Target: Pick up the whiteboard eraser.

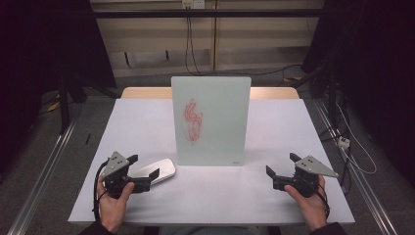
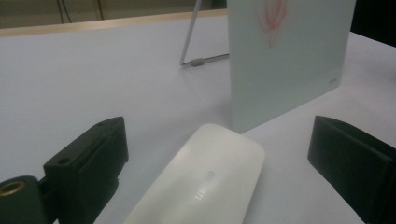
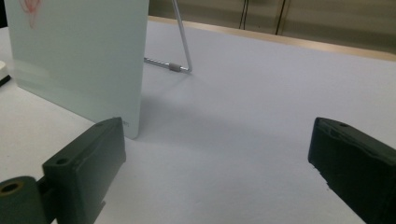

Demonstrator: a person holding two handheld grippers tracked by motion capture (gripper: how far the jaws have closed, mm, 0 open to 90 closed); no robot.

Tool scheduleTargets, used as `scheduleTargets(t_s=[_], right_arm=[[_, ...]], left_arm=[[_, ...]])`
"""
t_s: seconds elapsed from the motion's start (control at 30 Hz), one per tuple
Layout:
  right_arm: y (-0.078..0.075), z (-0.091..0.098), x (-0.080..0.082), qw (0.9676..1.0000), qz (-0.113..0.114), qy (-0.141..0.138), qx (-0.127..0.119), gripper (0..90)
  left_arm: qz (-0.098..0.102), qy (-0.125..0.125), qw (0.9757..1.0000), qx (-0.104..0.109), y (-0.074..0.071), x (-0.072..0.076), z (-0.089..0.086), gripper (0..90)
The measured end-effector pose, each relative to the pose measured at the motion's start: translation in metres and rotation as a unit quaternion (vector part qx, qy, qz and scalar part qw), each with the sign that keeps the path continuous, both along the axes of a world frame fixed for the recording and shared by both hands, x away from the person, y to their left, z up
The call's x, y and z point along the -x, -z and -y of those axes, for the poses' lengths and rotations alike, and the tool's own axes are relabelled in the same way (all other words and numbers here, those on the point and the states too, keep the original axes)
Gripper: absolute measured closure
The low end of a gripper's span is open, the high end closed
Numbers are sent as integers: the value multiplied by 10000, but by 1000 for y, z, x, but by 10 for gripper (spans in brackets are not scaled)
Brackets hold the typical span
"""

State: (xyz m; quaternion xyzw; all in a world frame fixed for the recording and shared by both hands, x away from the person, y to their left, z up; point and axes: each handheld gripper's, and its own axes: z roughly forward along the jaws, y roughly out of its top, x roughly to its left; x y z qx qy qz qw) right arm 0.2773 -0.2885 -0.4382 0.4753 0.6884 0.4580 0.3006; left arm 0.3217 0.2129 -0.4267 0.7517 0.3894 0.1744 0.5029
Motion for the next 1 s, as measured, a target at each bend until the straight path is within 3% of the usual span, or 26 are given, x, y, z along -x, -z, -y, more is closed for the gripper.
scheduleTargets(t_s=[0.33,0.37,0.5,0.7,1.0], right_arm=[[0,1,0,9999,-43,-40,-130,54],[0,1,-1,9999,-38,-40,-109,53],[-1,-1,-1,9999,-28,-70,-103,55],[-1,-2,-1,9999,-37,-97,-82,54],[0,-3,-3,9998,-57,-174,-84,51]], left_arm=[[-88,-130,9998,-105,2,-3,0,73],[-208,-55,9997,-108,2,-5,-1,84],[-322,-53,9994,-110,-1,-7,-6,89],[-449,181,9988,-46,-6,-12,-10,83],[-599,564,9953,-505,-15,-19,-2,87]])
